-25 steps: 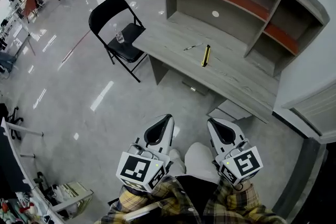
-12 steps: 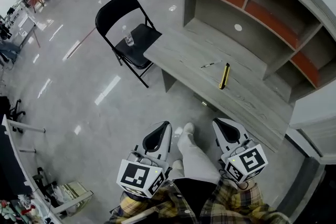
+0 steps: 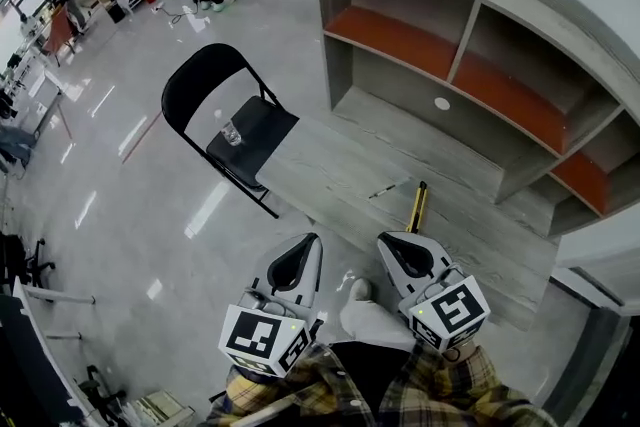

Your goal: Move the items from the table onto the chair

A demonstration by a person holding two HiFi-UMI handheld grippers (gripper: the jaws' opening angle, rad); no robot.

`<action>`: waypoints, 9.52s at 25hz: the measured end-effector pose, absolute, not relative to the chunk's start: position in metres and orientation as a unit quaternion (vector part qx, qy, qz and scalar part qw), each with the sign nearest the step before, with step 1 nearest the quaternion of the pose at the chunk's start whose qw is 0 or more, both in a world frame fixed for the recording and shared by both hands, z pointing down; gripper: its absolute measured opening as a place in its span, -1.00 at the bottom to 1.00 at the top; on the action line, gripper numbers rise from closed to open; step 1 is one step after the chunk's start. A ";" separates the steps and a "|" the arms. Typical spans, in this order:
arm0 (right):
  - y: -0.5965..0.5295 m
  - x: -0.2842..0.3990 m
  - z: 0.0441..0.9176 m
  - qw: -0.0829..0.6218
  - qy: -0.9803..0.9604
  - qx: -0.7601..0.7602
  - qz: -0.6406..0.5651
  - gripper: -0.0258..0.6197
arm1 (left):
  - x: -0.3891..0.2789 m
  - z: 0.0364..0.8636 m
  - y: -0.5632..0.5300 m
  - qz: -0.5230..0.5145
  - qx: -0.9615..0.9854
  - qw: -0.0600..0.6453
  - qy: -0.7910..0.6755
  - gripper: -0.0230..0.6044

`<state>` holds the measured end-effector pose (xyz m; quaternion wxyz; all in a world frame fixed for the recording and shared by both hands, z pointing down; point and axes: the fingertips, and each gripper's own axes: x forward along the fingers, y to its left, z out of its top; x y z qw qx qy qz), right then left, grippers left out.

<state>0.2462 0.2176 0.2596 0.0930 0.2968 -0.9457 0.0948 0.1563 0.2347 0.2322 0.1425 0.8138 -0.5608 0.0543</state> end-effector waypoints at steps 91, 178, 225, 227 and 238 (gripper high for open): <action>0.032 0.293 0.576 0.196 -0.569 0.654 0.459 -0.64 | 0.079 0.284 0.006 0.166 0.910 0.191 -0.329 -0.92; -0.140 -0.284 0.789 0.301 -0.717 0.411 0.476 -0.75 | -0.346 0.550 -0.090 0.123 0.766 0.358 -0.519 -0.92; 0.104 0.328 0.295 0.038 -0.760 0.612 0.217 -0.80 | 0.262 0.259 0.068 0.111 0.964 0.150 -0.191 -0.92; 0.107 0.334 0.291 0.032 -0.759 0.615 0.213 -0.82 | 0.268 0.256 0.071 0.111 0.965 0.145 -0.188 -0.91; 0.106 0.338 0.277 0.028 -0.769 0.608 0.197 -0.85 | 0.275 0.249 0.081 0.115 0.967 0.137 -0.180 -0.92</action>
